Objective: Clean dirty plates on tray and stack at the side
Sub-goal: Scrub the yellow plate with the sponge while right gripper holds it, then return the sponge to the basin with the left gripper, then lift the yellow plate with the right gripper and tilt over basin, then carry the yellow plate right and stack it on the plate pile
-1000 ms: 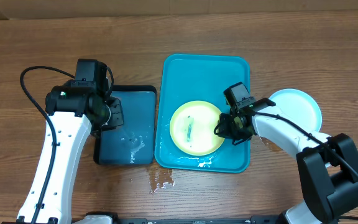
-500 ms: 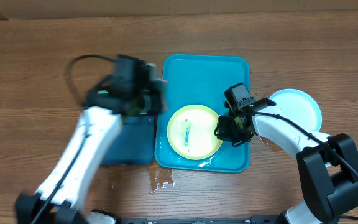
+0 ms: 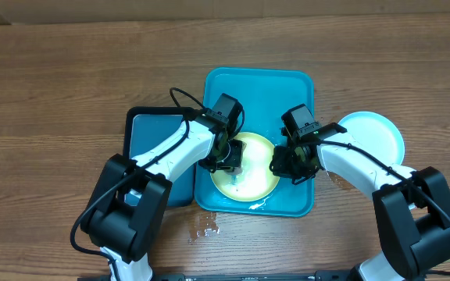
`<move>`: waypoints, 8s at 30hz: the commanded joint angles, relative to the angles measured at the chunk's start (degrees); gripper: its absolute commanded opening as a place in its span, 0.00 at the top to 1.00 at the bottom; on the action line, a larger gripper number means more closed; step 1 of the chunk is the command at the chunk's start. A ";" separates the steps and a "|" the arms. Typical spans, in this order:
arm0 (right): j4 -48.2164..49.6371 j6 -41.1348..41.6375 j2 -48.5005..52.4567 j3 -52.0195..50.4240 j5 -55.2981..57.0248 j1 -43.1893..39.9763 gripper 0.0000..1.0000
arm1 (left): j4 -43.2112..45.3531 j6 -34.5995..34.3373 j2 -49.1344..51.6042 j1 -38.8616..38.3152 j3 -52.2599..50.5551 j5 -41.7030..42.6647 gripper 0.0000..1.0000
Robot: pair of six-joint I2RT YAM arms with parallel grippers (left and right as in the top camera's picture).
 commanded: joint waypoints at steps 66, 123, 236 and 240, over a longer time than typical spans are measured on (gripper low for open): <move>-0.02 -1.03 0.83 -0.09 0.59 0.33 0.96 | -7.93 -8.04 7.87 -7.02 7.89 9.27 0.96; -3.15 -1.05 -0.90 3.04 1.70 0.33 0.96 | -18.27 -2.71 -22.45 15.56 -5.11 -12.00 0.59; 10.12 11.74 -4.66 20.98 47.80 33.44 0.96 | -36.26 -2.58 -54.51 19.45 27.69 -7.80 0.00; 10.32 15.74 -5.16 20.98 16.92 22.23 0.96 | -36.26 -2.58 -54.51 19.45 27.69 -7.80 0.00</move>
